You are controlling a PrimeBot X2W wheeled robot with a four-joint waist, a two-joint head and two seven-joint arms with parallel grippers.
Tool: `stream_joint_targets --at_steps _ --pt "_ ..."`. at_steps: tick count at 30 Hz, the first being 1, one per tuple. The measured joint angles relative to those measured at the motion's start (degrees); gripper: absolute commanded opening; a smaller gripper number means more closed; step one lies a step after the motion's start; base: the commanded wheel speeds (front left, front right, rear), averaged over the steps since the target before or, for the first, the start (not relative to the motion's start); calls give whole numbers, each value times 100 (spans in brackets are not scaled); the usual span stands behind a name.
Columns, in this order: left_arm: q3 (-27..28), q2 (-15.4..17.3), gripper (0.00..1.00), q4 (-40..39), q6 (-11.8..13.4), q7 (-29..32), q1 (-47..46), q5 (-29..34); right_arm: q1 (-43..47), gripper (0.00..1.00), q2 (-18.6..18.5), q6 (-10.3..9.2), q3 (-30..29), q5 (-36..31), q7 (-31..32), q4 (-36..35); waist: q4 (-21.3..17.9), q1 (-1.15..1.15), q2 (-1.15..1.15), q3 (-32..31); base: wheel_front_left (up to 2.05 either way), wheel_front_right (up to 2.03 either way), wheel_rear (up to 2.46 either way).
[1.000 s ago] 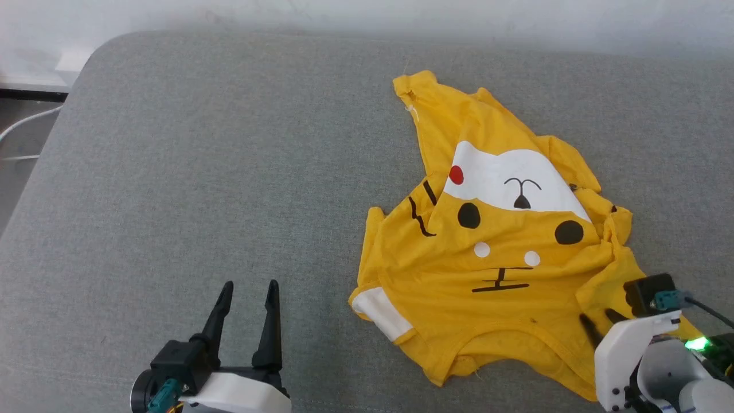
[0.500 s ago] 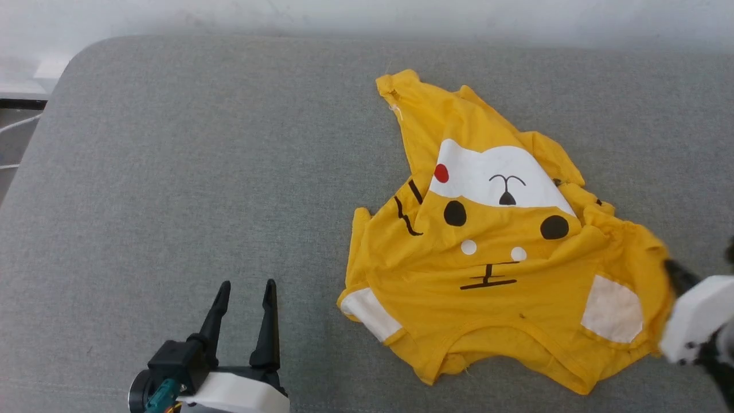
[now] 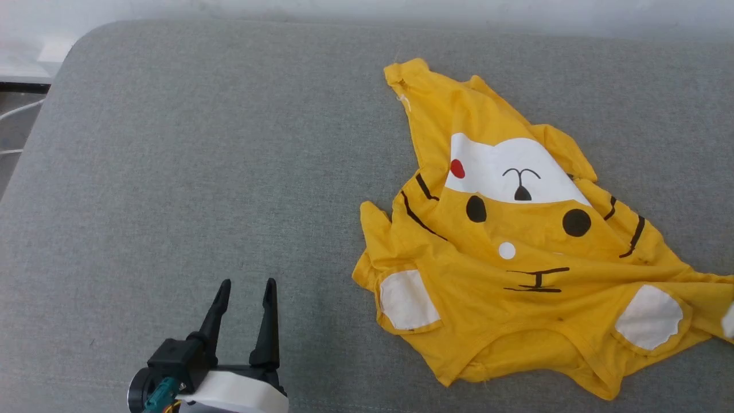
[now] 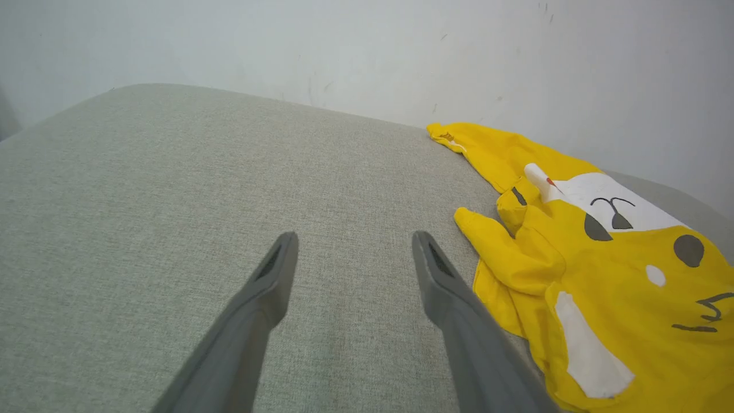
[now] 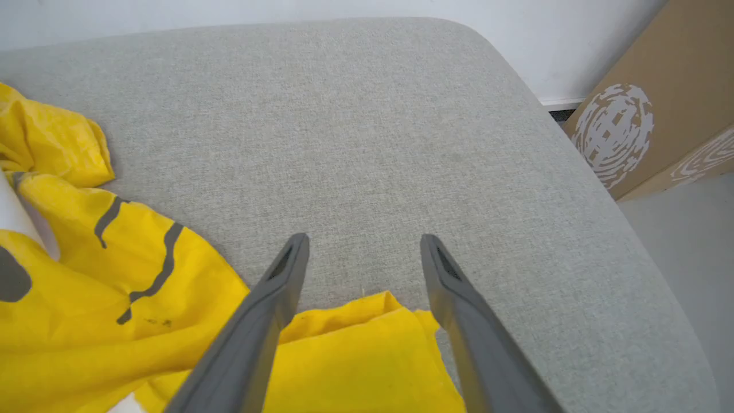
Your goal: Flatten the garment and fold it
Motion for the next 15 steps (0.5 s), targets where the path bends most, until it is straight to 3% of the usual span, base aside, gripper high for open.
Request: stream_joint_targets --at_steps 7,15 --pt "30 14 100 -20 3 0 2 1 68 100 343 0 628 368 -439 -530 -124 0 0 -69 0 0 0" --pt "34 22 100 -71 2 0 19 2 1081 100 546 0 1326 454 -940 -1613 -236 0 0 -206 0 0 0"
